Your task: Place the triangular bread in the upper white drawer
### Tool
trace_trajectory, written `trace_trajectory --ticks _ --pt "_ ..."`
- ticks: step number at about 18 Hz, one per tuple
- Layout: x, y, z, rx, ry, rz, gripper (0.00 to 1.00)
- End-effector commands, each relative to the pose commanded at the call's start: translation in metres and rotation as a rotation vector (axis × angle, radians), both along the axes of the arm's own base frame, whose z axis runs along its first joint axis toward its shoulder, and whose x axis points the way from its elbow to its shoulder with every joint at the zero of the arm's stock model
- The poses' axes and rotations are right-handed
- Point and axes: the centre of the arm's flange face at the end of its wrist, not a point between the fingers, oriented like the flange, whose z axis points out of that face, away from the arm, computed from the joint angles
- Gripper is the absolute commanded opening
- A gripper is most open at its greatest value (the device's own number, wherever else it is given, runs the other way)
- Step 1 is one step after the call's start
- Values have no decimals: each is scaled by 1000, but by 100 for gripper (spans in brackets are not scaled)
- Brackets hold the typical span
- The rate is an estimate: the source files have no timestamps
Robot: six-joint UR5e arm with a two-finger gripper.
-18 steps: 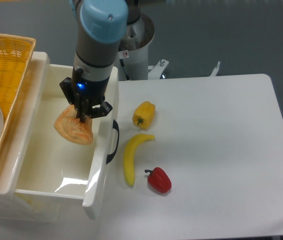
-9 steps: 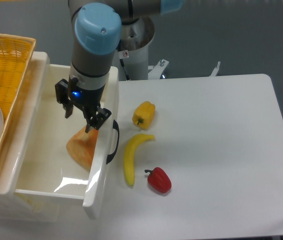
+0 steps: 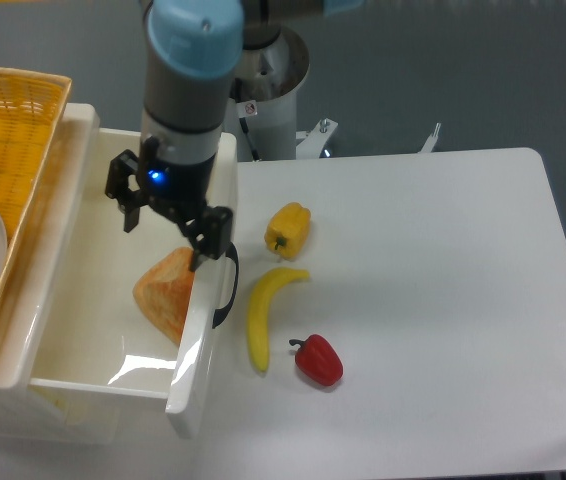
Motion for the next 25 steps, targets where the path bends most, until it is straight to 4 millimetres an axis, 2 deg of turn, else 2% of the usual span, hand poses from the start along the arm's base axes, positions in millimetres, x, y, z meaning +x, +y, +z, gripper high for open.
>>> trace_trajectory --ticks 5,10,12,14,18,22,25 --pt "-39 -18 -6 -26 53 69 100" --pt "-95 -49 -14 -84 174 118 100" --pt "-117 -60 -29 -107 167 113 100" --pt "-130 -73 -48 -139 148 117 100" --pt "-171 -101 -90 -200 148 -10 100" --pt "-200 -111 -125 -263 139 -67 100" --pt "-217 -117 -146 -318 156 -178 100"
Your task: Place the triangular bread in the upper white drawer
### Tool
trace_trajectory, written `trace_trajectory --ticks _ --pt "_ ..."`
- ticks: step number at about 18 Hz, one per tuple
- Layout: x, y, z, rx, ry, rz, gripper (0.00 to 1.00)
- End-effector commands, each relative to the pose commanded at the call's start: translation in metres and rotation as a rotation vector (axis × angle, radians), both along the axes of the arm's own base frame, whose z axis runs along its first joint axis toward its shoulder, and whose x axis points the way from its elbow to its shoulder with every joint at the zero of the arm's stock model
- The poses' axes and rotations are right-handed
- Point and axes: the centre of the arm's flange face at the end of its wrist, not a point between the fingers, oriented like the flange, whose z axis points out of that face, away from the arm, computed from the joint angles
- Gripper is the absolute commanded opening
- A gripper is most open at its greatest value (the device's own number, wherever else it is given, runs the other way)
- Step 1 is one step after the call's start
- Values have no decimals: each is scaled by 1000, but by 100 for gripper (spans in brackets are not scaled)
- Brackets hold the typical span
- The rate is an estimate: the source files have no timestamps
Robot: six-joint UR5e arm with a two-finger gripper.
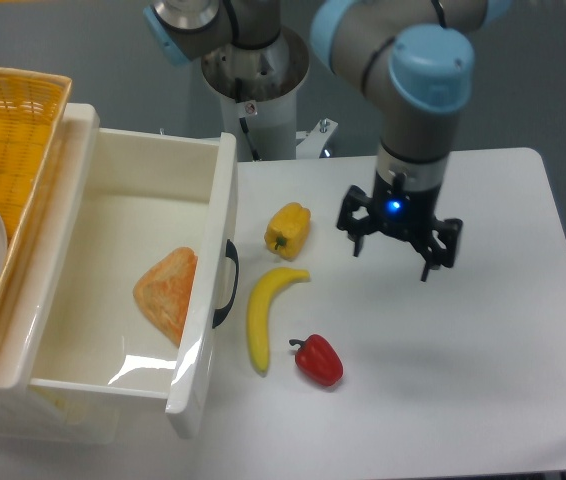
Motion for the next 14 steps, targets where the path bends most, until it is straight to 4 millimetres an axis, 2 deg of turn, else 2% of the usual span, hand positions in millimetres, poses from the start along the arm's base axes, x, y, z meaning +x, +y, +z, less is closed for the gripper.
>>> trace_trajectory --ticks 4,5,8,14 --pt "-19 -6 -32 -93 4 -116 100" --pt "-28 -12 -38 -100 -3 -124 100" --pt "-41 -15 -61 -113 -27 -163 100" --pt "-70 -21 -88 -123 -50 -181 100"
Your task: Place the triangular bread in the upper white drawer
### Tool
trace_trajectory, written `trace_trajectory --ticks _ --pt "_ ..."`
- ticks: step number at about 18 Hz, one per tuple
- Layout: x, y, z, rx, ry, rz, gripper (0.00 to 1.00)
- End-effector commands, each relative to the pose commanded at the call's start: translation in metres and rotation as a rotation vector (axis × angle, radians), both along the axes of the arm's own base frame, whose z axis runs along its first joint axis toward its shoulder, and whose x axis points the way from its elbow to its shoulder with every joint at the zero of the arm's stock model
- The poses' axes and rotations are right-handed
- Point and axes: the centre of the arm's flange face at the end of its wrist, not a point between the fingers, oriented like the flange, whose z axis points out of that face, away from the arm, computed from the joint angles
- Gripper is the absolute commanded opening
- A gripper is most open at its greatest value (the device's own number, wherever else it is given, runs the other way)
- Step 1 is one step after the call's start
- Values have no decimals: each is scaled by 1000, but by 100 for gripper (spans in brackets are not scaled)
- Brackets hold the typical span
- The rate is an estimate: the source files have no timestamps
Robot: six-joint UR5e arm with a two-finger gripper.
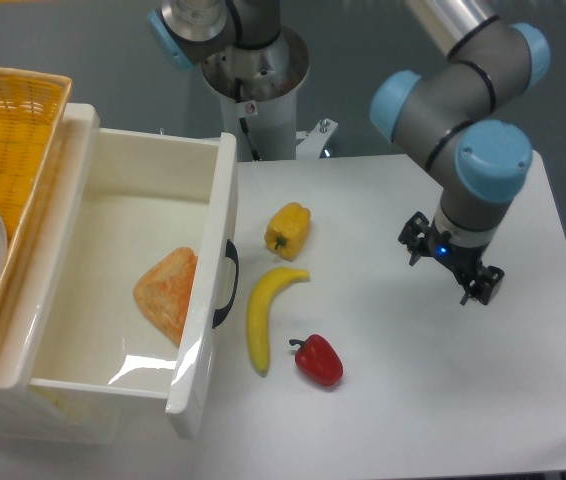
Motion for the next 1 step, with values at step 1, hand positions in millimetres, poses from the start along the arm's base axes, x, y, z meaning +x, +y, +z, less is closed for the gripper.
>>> trace_trajectory --ticks 1 --pt "-2 -1 -2 -1 -3 -8 100"
